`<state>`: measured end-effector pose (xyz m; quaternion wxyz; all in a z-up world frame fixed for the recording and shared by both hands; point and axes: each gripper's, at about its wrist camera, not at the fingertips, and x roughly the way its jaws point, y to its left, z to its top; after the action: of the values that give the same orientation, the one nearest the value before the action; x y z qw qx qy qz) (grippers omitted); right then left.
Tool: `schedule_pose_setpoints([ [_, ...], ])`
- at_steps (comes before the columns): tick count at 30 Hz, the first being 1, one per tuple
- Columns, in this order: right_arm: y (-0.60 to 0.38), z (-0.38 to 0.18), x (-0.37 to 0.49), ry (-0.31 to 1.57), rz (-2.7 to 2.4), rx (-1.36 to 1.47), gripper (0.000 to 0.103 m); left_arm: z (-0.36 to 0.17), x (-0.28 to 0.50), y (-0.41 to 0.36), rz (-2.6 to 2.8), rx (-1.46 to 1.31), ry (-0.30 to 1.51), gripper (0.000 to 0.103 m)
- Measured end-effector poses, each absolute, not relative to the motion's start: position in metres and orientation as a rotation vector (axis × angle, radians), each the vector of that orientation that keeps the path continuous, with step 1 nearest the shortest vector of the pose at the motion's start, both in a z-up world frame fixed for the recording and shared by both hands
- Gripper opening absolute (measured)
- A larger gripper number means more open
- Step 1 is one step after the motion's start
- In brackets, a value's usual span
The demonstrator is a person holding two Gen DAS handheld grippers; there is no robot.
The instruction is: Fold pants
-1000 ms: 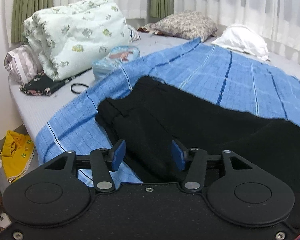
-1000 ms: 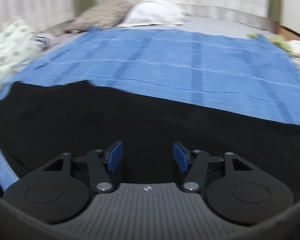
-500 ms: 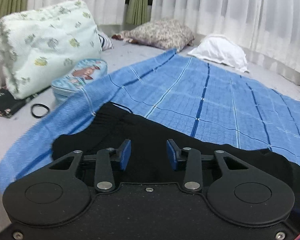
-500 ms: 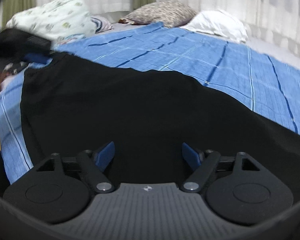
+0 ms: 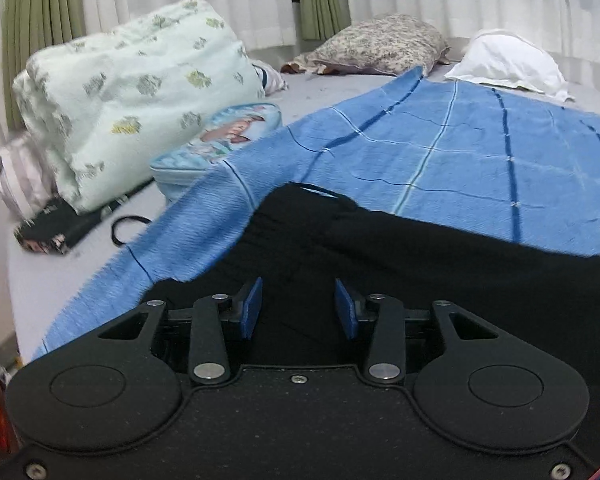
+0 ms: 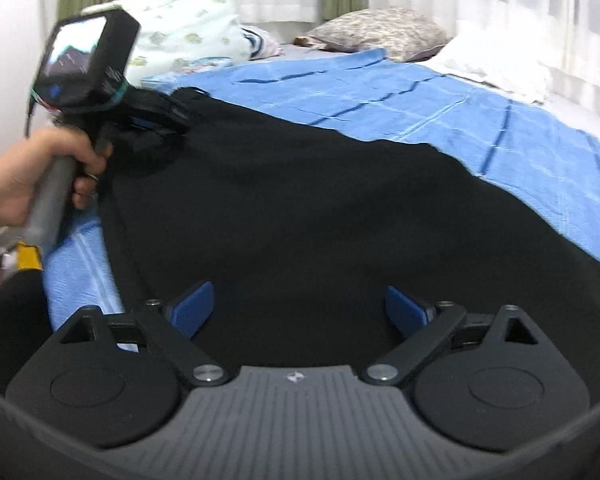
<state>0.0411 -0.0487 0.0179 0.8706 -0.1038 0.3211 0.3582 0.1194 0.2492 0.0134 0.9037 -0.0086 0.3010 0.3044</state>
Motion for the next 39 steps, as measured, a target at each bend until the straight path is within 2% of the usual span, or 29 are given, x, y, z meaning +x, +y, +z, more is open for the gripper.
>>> schedule_pose_setpoints([
  [7, -0.024, 0.017, 0.031, 0.673, 0.816, -0.233, 0.098, 0.012, 0.114, 0.272, 0.682, -0.048, 0.610, 0.053],
  [20, -0.024, 0.047, 0.073, 0.627, 0.706, -0.153, 0.095, 0.008, 0.108, 0.278, 0.673, -0.075, 0.581, 0.054],
  [22, -0.023, 0.050, 0.094, 0.637, 0.620, -0.143, 0.089, 0.008, 0.108, 0.277, 0.677, -0.067, 0.579, 0.054],
  [24, -0.022, 0.048, 0.116, 0.659, 0.563, -0.119, 0.077, 0.007, 0.108, 0.273, 0.682, -0.056, 0.576, 0.054],
  [29, -0.025, 0.027, 0.155, 0.716, 0.385, -0.163, 0.065, 0.006, 0.109, 0.272, 0.683, -0.056, 0.573, 0.055],
  [33, -0.045, 0.022, 0.162, 0.685, 0.326, -0.194, 0.065, 0.006, 0.109, 0.270, 0.688, -0.054, 0.570, 0.056],
  [36, -0.058, 0.021, 0.164, 0.666, 0.237, -0.250, 0.068, 0.006, 0.109, 0.269, 0.690, -0.053, 0.568, 0.057],
  [39, -0.082, 0.025, 0.167, 0.688, 0.166, -0.185, 0.073, 0.006, 0.109, 0.269, 0.692, -0.052, 0.567, 0.057],
])
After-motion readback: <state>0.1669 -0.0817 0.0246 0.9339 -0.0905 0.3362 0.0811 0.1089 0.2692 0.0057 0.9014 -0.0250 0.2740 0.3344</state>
